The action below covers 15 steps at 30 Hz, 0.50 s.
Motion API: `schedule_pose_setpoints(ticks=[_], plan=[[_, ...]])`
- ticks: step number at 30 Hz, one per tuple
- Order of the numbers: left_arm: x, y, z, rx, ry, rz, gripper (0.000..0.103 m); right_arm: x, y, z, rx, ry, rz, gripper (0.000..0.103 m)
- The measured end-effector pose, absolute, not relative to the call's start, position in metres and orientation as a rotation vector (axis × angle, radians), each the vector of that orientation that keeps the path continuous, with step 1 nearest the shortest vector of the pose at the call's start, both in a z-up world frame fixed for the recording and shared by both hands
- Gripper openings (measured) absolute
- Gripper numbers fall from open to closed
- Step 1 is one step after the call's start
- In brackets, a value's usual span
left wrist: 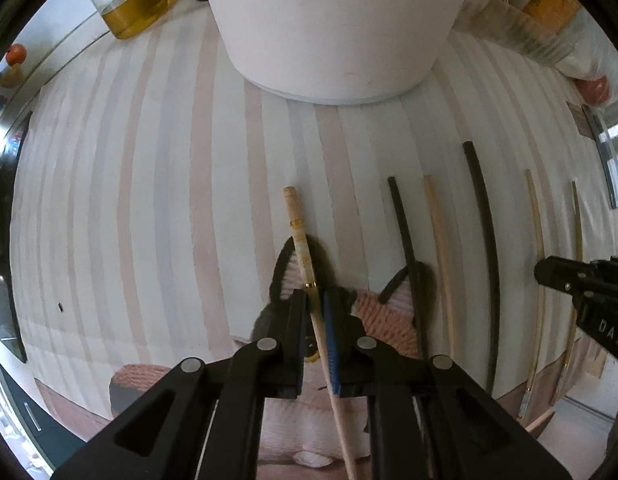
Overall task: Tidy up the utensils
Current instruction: 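Lift the light chopsticks with both tools toward the wooden holder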
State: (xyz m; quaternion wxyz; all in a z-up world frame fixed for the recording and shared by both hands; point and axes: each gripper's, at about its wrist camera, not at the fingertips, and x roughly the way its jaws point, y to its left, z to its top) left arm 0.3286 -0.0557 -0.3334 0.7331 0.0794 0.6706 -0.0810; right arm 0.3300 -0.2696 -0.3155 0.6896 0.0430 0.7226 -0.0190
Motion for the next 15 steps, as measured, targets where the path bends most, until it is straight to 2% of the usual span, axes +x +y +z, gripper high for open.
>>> schedule_pose_setpoints(ticks=[15], plan=[[0.317, -0.059, -0.331, 0.173, 1.434, -0.154, 0.004, 0.316, -0.239, -0.317, 0.045, 1.563, -0.058, 0.007]])
